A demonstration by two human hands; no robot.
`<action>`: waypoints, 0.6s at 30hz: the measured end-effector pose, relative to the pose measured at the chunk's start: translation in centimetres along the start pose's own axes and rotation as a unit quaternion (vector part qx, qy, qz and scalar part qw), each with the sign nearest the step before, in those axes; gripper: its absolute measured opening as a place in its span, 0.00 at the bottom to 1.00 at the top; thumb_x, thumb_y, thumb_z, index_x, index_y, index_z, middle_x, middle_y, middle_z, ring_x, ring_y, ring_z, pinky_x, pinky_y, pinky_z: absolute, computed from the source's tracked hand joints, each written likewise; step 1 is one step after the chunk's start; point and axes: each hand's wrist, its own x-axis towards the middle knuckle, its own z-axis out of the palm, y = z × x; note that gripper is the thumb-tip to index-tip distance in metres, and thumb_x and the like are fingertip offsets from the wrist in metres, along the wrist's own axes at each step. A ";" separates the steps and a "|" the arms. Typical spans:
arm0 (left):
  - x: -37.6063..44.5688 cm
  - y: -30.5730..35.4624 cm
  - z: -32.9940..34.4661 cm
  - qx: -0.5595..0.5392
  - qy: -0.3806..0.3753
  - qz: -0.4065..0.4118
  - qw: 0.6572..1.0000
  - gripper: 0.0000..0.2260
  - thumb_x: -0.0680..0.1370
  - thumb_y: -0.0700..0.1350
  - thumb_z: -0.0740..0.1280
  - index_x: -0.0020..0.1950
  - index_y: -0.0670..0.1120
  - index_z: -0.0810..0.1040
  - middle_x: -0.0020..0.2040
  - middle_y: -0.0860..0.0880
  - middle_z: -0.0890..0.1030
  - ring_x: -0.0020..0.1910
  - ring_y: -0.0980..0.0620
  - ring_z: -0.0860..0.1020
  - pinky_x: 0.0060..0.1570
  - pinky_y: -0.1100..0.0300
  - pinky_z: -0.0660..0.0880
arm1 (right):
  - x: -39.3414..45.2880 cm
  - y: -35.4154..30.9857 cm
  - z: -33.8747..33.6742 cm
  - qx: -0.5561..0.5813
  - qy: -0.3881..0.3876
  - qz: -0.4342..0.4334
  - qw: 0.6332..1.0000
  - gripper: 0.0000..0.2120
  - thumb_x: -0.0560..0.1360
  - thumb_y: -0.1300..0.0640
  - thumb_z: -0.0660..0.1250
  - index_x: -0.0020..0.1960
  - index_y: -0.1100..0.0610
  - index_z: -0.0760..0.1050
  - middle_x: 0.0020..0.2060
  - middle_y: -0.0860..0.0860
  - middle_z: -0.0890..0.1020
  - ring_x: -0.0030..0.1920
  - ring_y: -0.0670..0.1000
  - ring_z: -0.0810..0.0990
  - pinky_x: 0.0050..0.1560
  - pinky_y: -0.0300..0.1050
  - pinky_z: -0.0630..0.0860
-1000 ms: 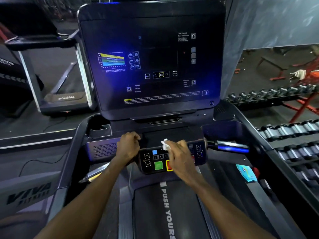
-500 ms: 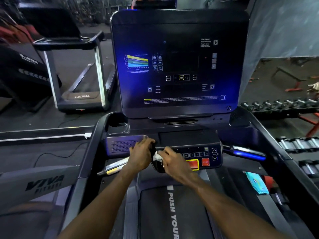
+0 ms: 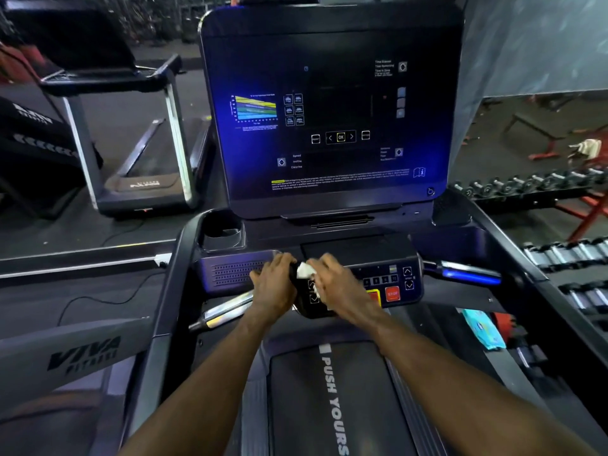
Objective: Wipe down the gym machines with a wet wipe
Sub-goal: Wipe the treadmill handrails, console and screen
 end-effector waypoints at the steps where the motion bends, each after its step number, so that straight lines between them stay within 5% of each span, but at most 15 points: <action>1: -0.1 0.1 0.0 0.001 0.000 -0.002 1.000 0.16 0.75 0.39 0.63 0.61 0.51 0.72 0.61 0.50 0.74 0.60 0.44 0.74 0.57 0.44 0.63 | 0.4 0.3 -0.2 0.010 0.015 0.020 1.000 0.15 0.79 0.63 0.63 0.65 0.58 0.73 0.53 0.56 0.74 0.39 0.58 0.81 0.38 0.53 0.81; 4: -0.1 0.3 0.0 0.000 -0.001 -0.012 1.000 0.17 0.74 0.38 0.62 0.62 0.51 0.72 0.61 0.51 0.74 0.60 0.45 0.73 0.59 0.44 0.62 | -1.7 0.2 0.5 0.003 -0.033 -0.025 0.999 0.14 0.75 0.68 0.66 0.58 0.56 0.75 0.49 0.54 0.72 0.34 0.58 0.78 0.32 0.55 0.79; 8: 0.1 0.5 -0.2 0.026 0.005 0.001 1.000 0.20 0.72 0.36 0.63 0.62 0.50 0.71 0.62 0.50 0.74 0.61 0.45 0.72 0.61 0.43 0.61 | -3.6 0.2 0.5 -0.019 -0.132 -0.120 0.984 0.18 0.74 0.69 0.68 0.60 0.55 0.75 0.51 0.54 0.71 0.34 0.53 0.76 0.31 0.48 0.77; 14: 0.7 0.7 -0.1 0.040 0.008 0.007 0.999 0.15 0.71 0.35 0.63 0.55 0.48 0.70 0.57 0.50 0.74 0.57 0.44 0.72 0.60 0.41 0.62 | -1.3 2.3 0.1 -0.006 0.023 0.014 1.000 0.11 0.75 0.66 0.69 0.56 0.57 0.77 0.49 0.52 0.74 0.42 0.50 0.76 0.40 0.44 0.79; 18: 1.1 0.6 0.5 0.037 0.029 0.013 0.999 0.13 0.72 0.35 0.63 0.53 0.48 0.70 0.54 0.50 0.74 0.55 0.45 0.73 0.59 0.40 0.63 | -5.4 2.3 2.2 -0.028 -0.060 -0.080 0.995 0.12 0.71 0.70 0.69 0.50 0.57 0.76 0.44 0.53 0.73 0.34 0.51 0.74 0.27 0.46 0.74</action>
